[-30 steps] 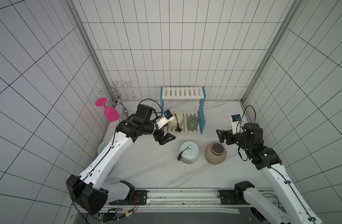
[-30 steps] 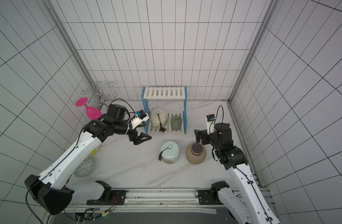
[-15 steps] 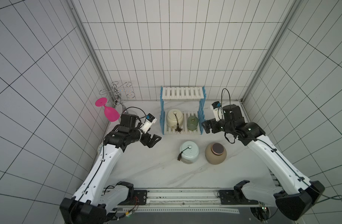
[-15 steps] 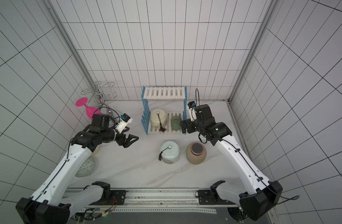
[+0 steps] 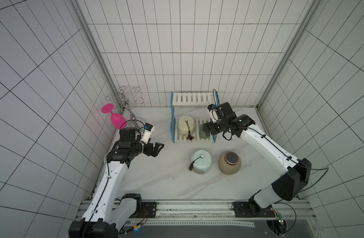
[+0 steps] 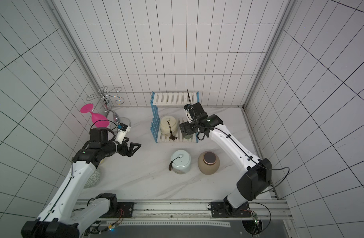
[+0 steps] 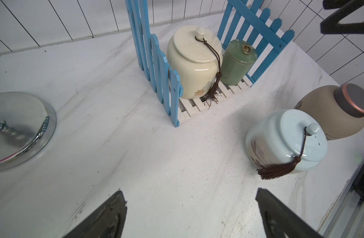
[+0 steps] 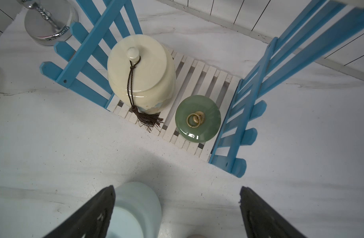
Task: Remove the tea canisters from the shelf
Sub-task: Pick up the tea canister from the shelf.
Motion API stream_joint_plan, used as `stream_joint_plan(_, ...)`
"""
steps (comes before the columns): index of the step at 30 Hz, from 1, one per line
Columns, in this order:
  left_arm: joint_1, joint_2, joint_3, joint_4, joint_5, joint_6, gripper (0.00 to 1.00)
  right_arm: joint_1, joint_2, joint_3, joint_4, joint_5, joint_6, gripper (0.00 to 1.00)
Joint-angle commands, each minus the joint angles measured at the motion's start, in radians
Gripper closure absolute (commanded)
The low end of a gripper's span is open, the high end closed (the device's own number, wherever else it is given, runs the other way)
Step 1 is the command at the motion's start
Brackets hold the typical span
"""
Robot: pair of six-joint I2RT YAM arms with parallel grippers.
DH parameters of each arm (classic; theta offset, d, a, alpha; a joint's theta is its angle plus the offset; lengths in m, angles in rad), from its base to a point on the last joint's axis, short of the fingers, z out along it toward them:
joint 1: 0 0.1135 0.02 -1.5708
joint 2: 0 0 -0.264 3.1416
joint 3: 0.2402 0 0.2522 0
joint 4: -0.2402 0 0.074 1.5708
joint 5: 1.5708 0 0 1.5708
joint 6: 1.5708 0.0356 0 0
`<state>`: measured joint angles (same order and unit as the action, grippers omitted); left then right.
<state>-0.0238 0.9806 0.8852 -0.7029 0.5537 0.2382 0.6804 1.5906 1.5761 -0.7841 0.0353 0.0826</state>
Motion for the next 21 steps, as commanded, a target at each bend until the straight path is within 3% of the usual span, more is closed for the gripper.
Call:
stream_joint_plan(1,0.005,-0.016,-0.009,0.057,0.004,-0.022,0.01,0.022,0.052,0.072,-0.027,0.064,-0.005,0.02)
stream_joint_plan(21,0.009,-0.04,-0.031,0.074,0.008,-0.023,0.01,0.014,0.378,0.279,-0.097,0.176,-0.106,0.03)
